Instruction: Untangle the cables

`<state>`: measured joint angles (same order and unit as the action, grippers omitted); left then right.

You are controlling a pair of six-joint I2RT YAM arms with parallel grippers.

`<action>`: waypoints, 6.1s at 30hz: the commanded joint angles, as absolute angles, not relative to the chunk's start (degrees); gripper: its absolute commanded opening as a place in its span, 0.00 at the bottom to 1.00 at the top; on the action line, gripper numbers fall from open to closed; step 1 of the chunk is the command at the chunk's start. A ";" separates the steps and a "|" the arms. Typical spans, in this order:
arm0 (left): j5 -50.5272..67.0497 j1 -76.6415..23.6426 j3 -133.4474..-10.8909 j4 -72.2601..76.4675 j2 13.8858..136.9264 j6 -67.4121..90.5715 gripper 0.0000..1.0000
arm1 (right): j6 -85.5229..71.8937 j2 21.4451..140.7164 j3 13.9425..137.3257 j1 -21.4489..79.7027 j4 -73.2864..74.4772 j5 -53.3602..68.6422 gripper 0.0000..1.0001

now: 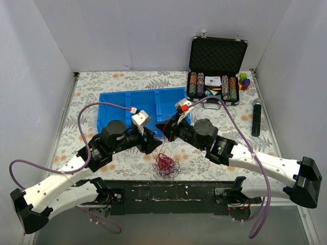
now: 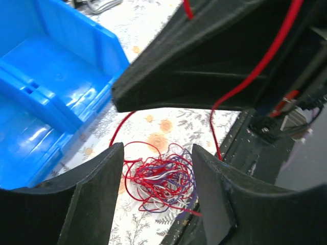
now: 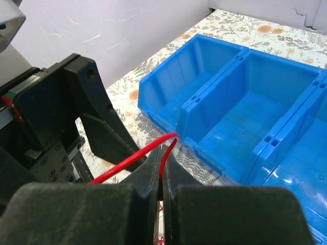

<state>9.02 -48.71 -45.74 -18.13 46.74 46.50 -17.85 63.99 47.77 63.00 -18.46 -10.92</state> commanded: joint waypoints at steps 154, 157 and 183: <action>-6.94 -34.89 -96.95 19.51 63.28 -33.23 0.00 | -44.03 51.77 13.80 65.21 7.12 -18.72 0.01; -6.59 -34.98 -94.31 20.21 62.49 -32.70 0.00 | -44.03 51.59 13.71 65.30 6.77 -18.72 0.01; -9.67 -23.92 -80.16 27.69 64.69 -24.02 0.00 | -44.39 48.34 13.97 65.21 7.03 -18.28 0.01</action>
<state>-7.29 -29.69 -81.82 27.44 63.96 -31.33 -44.60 49.30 14.13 64.99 5.80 -16.84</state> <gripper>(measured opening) 0.016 0.031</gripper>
